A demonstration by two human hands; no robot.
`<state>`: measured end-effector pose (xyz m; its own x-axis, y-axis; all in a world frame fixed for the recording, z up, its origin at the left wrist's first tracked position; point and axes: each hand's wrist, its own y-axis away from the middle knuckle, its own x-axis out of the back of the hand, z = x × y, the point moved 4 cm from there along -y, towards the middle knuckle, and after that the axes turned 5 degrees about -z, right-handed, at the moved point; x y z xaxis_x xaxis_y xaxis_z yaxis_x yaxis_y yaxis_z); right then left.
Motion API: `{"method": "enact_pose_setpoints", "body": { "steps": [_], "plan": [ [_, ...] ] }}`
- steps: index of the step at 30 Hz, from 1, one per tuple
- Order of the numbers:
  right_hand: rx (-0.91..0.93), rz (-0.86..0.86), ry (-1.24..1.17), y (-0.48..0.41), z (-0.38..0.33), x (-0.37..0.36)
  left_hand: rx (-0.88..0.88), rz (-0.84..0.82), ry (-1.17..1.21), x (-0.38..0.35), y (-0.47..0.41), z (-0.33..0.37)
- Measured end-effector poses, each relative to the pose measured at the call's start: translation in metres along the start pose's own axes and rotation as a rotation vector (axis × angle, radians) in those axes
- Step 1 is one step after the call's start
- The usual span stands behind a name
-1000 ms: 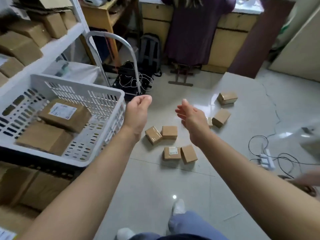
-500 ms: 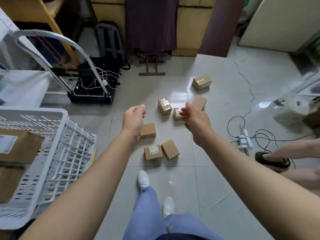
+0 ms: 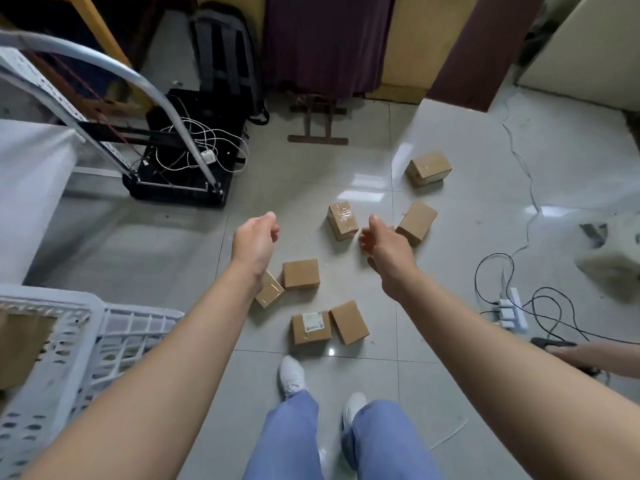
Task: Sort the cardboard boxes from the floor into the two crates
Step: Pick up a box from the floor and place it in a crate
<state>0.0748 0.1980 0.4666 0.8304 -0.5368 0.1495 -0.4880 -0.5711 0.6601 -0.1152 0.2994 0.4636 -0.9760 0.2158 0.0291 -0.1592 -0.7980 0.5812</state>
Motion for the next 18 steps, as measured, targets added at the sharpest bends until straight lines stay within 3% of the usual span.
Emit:
{"method": "enact_pose_setpoints", "body": {
  "steps": [5, 9, 18],
  "plan": [
    [-0.044, -0.061, 0.093, -0.073, 0.007, -0.024, 0.068, 0.065, 0.030, -0.002, -0.067, -0.034],
    [-0.070, -0.129, 0.184, -0.159, 0.044, -0.049, 0.127, 0.172, 0.064, -0.005, -0.134, -0.104],
    [-0.191, -0.187, 0.367, -0.366, 0.233, -0.092, 0.262, 0.194, -0.060, -0.031, -0.310, -0.316]
  ]
}}
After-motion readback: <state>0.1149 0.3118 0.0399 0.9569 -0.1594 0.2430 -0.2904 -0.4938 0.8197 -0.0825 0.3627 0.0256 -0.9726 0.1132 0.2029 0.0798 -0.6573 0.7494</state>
